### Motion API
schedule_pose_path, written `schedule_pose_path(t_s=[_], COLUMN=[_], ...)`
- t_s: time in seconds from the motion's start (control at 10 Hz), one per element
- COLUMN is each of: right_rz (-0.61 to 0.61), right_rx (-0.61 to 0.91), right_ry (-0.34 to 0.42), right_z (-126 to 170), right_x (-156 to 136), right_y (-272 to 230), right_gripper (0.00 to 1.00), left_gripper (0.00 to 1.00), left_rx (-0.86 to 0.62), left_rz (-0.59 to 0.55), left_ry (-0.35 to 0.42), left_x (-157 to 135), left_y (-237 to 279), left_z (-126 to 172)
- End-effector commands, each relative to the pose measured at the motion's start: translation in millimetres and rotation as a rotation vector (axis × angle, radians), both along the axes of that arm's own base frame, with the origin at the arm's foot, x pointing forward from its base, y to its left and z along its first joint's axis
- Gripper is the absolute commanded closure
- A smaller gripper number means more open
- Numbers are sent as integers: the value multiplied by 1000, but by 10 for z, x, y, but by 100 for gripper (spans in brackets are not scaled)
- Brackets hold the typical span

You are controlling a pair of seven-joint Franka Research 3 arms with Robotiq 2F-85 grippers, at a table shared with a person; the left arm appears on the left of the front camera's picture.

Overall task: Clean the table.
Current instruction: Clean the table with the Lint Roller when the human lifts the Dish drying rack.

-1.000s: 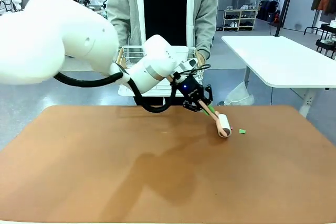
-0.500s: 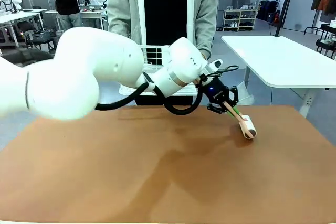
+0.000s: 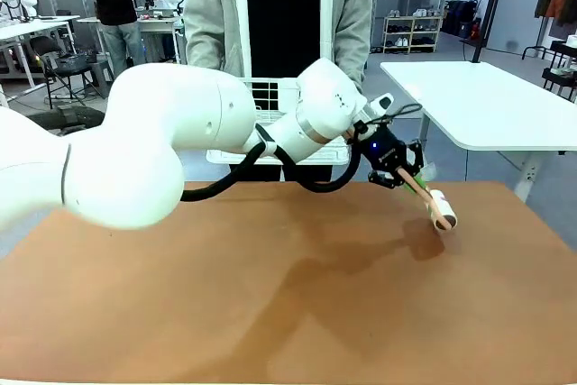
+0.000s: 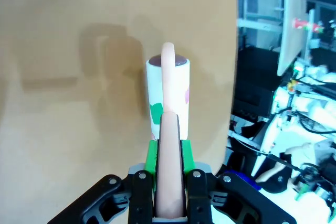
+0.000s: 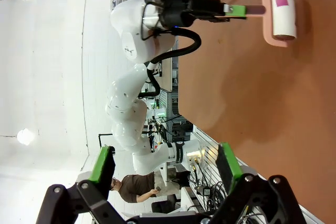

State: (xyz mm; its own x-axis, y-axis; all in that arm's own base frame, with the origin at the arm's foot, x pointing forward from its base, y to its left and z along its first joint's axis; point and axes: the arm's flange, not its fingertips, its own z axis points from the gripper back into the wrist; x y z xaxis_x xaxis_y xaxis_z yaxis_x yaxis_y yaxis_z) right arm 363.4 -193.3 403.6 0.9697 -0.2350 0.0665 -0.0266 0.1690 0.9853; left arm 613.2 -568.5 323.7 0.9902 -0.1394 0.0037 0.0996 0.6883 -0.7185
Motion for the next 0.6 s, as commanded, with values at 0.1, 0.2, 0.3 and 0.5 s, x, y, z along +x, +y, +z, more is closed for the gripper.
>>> schedule_pose_path(t_s=[0.1,0.2,0.3,0.5], right_rz=[4,4,4,4], right_rx=[2,2,2,2], right_ry=[-10,-10,-10,-10], right_z=[31,31,31,31], right_x=[-23,-23,-23,-23], right_y=[9,9,9,9], right_gripper=[0,0,0,0], left_gripper=[79,79,79,79], left_rx=[-84,-49,-1,142], left_rz=[-55,-83,-107,-111], left_ry=[18,-12,7,6], left_x=[-175,-301,-423,-771], left_y=[364,602,913,1737], left_z=[879,1160,1351,1671])
